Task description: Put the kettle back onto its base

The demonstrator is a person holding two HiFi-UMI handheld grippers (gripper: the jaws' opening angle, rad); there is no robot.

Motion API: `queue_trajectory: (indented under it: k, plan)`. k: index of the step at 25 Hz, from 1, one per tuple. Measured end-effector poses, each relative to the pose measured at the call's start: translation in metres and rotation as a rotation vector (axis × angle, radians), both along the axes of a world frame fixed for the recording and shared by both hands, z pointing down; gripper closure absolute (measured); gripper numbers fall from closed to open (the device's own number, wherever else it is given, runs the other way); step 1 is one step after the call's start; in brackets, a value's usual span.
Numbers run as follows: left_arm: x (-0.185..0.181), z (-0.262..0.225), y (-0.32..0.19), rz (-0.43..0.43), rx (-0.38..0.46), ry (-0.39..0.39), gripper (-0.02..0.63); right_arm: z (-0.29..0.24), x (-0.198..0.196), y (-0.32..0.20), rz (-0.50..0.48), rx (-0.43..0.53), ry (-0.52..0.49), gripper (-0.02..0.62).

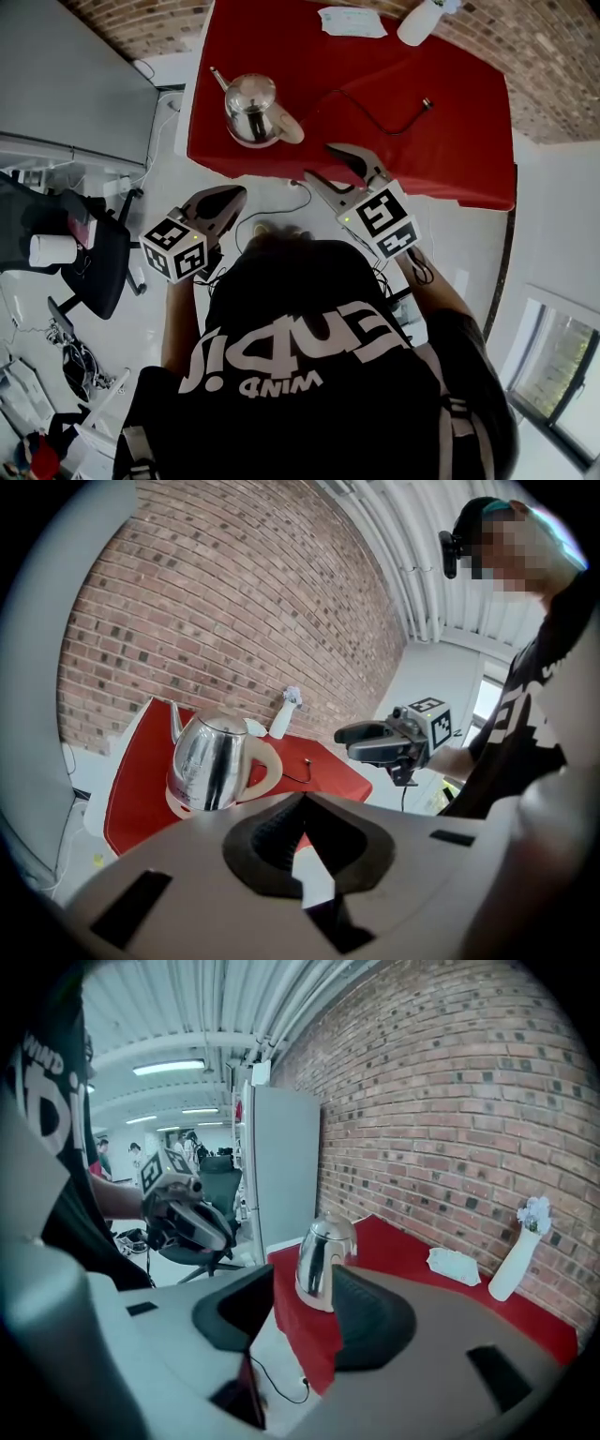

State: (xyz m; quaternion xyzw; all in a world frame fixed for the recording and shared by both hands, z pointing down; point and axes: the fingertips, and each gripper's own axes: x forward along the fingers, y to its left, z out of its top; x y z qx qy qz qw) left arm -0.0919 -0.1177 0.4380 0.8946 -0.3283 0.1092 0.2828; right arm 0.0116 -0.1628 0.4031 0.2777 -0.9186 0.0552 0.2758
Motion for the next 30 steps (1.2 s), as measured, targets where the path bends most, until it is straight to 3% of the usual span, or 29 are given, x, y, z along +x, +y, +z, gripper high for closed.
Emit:
queue_trajectory:
  k: [3, 10, 21, 30]
  plan:
    - [0.002, -0.004, 0.002, 0.01, 0.005, 0.003, 0.597, -0.009, -0.004, 0.019, -0.025, 0.007, -0.01, 0.451]
    - [0.009, -0.011, 0.011, 0.036, 0.01, 0.005, 0.597, -0.021, 0.0, 0.042, -0.009, 0.01, -0.082, 0.537]
    - [0.024, -0.027, 0.032, 0.075, 0.035, 0.008, 0.597, -0.052, 0.005, 0.07, -0.033, -0.011, -0.239, 0.566]
    - [0.035, -0.046, 0.043, 0.085, 0.036, 0.006, 0.597, -0.06, 0.011, 0.084, -0.08, -0.026, -0.3, 0.572]
